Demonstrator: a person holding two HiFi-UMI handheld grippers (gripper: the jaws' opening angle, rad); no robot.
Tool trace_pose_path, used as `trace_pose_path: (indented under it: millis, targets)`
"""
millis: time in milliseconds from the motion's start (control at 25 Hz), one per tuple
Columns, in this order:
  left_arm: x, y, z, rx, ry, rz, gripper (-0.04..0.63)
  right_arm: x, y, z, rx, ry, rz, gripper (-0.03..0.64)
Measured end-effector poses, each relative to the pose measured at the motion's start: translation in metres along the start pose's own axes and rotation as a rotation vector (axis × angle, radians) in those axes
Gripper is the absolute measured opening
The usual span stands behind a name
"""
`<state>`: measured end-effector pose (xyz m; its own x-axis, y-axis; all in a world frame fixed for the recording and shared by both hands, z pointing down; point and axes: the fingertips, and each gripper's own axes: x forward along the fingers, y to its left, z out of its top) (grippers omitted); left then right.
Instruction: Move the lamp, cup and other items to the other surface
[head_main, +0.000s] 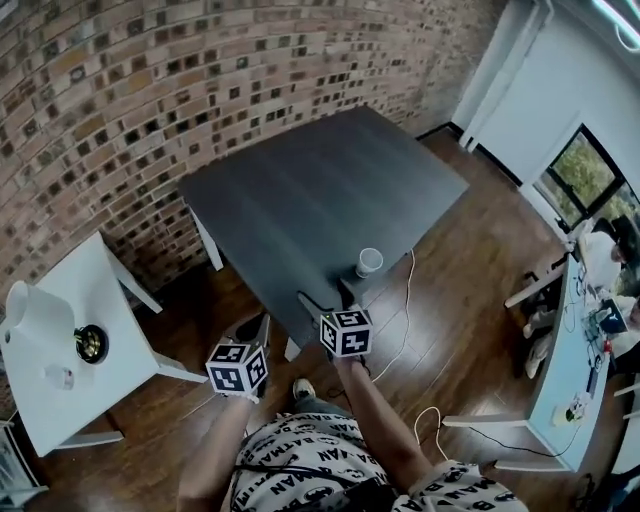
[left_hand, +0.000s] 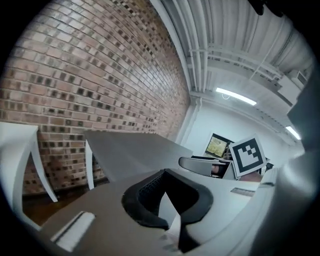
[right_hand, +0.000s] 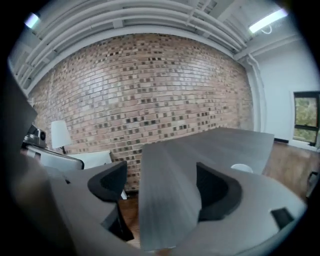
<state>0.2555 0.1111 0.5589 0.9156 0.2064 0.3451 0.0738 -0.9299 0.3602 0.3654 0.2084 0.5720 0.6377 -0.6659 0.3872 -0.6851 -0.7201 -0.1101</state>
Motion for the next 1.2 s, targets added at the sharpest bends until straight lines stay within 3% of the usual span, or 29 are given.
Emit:
trace_pose_path:
  millis: [240,480,760,1200]
  targets:
    - [0.075,-0.040,-0.005,0.040,0.061,-0.075,0.000,-0.008,-0.123,-0.020,0.032,0.050,-0.182,0.448]
    - [0.134,-0.070,-0.011,0.067,0.105,-0.112,0.000,0.003,-0.197,-0.046,0.059,0.108,-0.236,0.448]
    - [0.175,-0.082,-0.017,0.086,0.156,-0.108,0.000,0.038,-0.231,-0.072,0.065,0.195,-0.216,0.446]
    - [0.201,-0.071,-0.029,0.060,0.207,-0.076,0.000,0.077,-0.241,-0.095,0.065,0.258,-0.149,0.425]
